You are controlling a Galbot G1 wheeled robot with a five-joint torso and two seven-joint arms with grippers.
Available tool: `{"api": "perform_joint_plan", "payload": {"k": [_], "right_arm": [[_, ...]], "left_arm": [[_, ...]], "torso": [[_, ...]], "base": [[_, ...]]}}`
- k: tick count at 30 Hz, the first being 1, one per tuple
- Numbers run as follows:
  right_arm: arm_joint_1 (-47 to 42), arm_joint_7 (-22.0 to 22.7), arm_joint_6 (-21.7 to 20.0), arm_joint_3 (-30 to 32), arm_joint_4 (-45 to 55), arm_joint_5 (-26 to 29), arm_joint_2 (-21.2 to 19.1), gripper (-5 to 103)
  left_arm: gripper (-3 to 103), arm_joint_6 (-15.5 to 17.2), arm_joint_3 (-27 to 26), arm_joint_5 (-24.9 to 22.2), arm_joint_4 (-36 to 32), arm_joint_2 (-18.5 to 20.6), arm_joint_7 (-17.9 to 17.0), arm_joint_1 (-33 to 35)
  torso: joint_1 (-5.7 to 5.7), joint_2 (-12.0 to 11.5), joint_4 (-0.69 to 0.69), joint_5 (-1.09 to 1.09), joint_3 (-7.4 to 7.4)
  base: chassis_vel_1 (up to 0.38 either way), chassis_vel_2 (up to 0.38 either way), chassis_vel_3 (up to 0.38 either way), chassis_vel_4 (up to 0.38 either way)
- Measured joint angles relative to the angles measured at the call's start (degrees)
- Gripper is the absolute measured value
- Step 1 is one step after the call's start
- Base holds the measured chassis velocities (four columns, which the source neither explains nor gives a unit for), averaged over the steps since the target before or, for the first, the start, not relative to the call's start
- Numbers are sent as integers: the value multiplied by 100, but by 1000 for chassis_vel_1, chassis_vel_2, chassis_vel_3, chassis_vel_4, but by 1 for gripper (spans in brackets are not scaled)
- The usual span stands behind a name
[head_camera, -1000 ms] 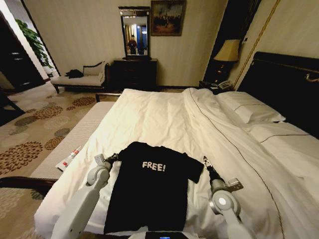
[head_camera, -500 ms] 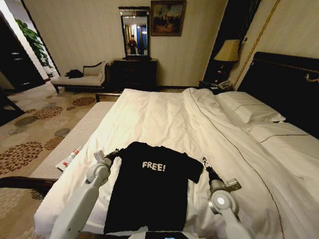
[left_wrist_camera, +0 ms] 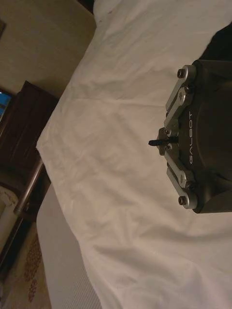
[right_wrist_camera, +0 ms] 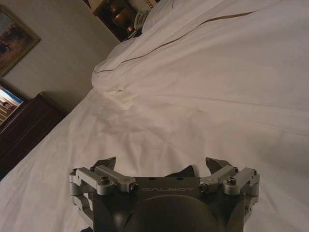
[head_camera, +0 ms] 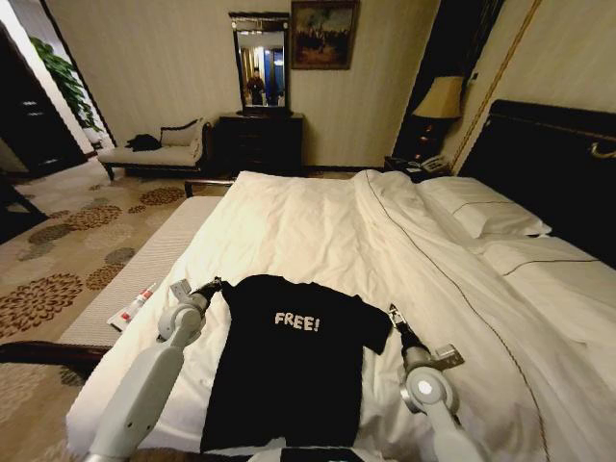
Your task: Fold the clothes on the bed.
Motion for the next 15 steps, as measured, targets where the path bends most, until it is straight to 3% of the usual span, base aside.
{"api": "perform_joint_plan", "payload": {"k": [15], "right_arm": [[-21, -1, -18, -28, 2, -12, 22, 100]], "left_arm": [[0, 130, -59, -160, 114, 82, 17, -165]], "torso": [[0, 0, 0, 1, 0]], "base": [[0, 0, 0, 0]]}}
